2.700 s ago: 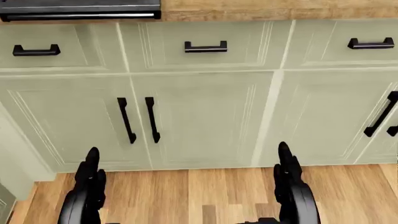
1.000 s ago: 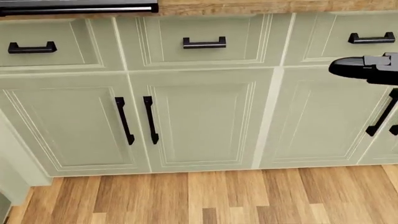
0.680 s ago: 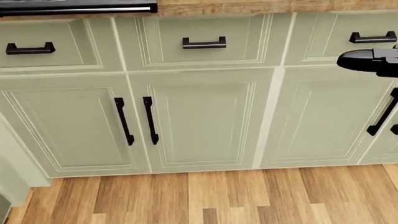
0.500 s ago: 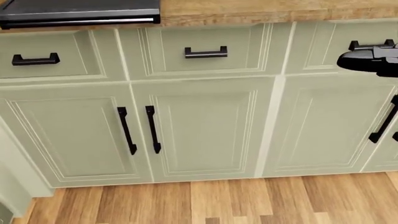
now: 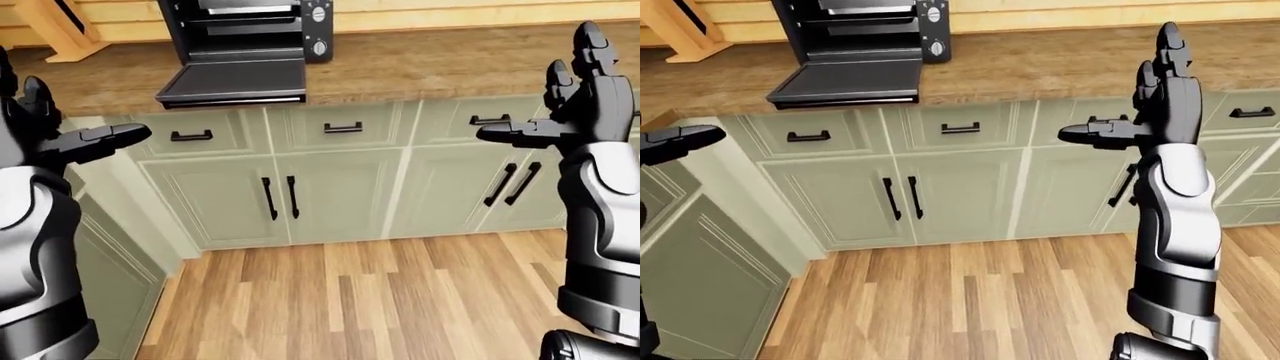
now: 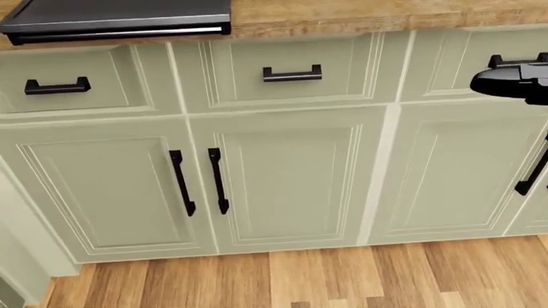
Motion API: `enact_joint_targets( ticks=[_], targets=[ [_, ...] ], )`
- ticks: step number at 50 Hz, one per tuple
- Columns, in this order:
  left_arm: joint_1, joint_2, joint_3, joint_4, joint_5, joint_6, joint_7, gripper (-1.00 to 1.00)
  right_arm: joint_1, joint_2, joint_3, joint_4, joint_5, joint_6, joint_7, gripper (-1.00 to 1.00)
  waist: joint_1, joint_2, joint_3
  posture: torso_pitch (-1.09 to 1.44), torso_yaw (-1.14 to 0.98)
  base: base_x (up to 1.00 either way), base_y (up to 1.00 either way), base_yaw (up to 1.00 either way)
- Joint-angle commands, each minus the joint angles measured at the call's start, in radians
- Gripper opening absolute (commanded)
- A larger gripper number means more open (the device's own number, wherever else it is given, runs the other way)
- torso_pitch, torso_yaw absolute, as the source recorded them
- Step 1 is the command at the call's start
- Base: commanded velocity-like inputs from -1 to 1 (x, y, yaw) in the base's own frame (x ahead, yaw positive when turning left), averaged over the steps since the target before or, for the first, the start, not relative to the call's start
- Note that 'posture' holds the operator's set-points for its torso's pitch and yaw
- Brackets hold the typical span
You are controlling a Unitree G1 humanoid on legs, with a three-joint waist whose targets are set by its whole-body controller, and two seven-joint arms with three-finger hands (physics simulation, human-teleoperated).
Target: Close the toaster oven door.
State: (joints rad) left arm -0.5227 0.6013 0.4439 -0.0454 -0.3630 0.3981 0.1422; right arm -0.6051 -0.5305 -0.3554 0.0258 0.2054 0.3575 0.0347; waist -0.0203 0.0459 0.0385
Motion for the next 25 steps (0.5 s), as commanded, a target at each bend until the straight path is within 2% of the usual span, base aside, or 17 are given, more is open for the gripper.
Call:
enact_joint_targets(
  ticks=[1, 3, 4, 6, 8, 13, 15, 16, 18, 19, 20, 22, 25],
  targets=[
    [-0.025, 0.026, 0.025, -0.023, 0.004, -0.028, 0.004, 1.0, -0.031, -0.012, 0.001, -0.039, 0.004, -0.031, 0.004, 1.0, 0.007, -0.005, -0.022, 0.0, 0.0, 0.0, 0.16, 0.0],
    [-0.027, 0.027, 0.024, -0.024, 0.004, -0.027, 0.005, 1.0, -0.031, -0.012, 0.001, -0.04, 0.003, -0.032, 0.005, 1.0, 0.012, 0.004, -0.027, 0.0, 0.0, 0.0, 0.09, 0.0],
    [-0.027, 0.027, 0.024, -0.024, 0.004, -0.027, 0.005, 1.0, -0.031, -0.012, 0.001, -0.041, 0.004, -0.031, 0.005, 1.0, 0.009, 0.018, -0.026, 0.0, 0.0, 0.0, 0.07, 0.0],
    [-0.028, 0.029, 0.025, -0.024, 0.003, -0.025, 0.006, 1.0, -0.028, -0.011, 0.002, -0.041, 0.002, -0.034, 0.006, 1.0, 0.013, 0.017, -0.031, 0.0, 0.0, 0.0, 0.08, 0.0],
    [-0.028, 0.03, 0.026, -0.024, 0.003, -0.026, 0.006, 1.0, -0.029, -0.012, 0.001, -0.042, 0.001, -0.034, 0.007, 1.0, 0.016, 0.0, -0.034, 0.0, 0.0, 0.0, 0.09, 0.0],
    [-0.028, 0.03, 0.026, -0.022, 0.003, -0.028, 0.005, 1.0, -0.027, -0.013, 0.0, -0.044, 0.0, -0.036, 0.009, 1.0, 0.025, -0.047, -0.017, 0.0, 0.0, 0.03, 0.09, 0.0],
    [-0.028, 0.031, 0.026, -0.025, 0.003, -0.026, 0.006, 1.0, -0.027, -0.013, 0.0, -0.043, 0.0, -0.036, 0.01, 1.0, 0.029, -0.078, -0.02, 0.0, 0.0, 0.05, 0.09, 0.0],
    [-0.029, 0.031, 0.025, -0.026, 0.002, -0.025, 0.007, 1.0, -0.026, -0.013, 0.0, -0.044, 0.0, -0.036, 0.01, 1.0, 0.031, -0.104, -0.026, 0.0, 0.0, 0.05, 0.09, 0.0],
    [-0.029, 0.032, 0.026, -0.025, 0.002, -0.024, 0.006, 1.0, -0.026, -0.012, 0.0, -0.042, -0.001, -0.038, 0.01, 1.0, 0.022, -0.078, -0.018, 0.0, 0.0, 0.05, 0.09, 0.0],
    [-0.03, 0.033, 0.026, -0.024, 0.002, -0.024, 0.006, 1.0, -0.03, -0.014, 0.0, -0.04, -0.001, -0.035, 0.011, 1.0, 0.024, -0.089, -0.017, 0.0, 0.0, 0.05, 0.09, 0.0],
    [-0.029, 0.032, 0.026, -0.025, 0.002, -0.025, 0.006, 1.0, -0.028, -0.013, 0.0, -0.042, -0.001, -0.036, 0.011, 1.0, 0.021, -0.087, -0.02, 0.0, 0.0, 0.05, 0.09, 0.0],
    [-0.028, 0.032, 0.026, -0.025, 0.002, -0.025, 0.006, 1.0, -0.025, -0.013, 0.0, -0.044, -0.002, -0.037, 0.011, 1.0, 0.02, -0.079, -0.025, 0.0, 0.0, 0.04, 0.09, 0.0],
    [-0.029, 0.031, 0.023, -0.028, 0.003, -0.023, 0.007, 1.0, -0.033, -0.017, -0.001, -0.042, -0.001, -0.033, 0.013, 1.0, 0.02, -0.054, -0.012, 0.0, 0.0, 0.05, 0.09, 0.0]
  ],
)
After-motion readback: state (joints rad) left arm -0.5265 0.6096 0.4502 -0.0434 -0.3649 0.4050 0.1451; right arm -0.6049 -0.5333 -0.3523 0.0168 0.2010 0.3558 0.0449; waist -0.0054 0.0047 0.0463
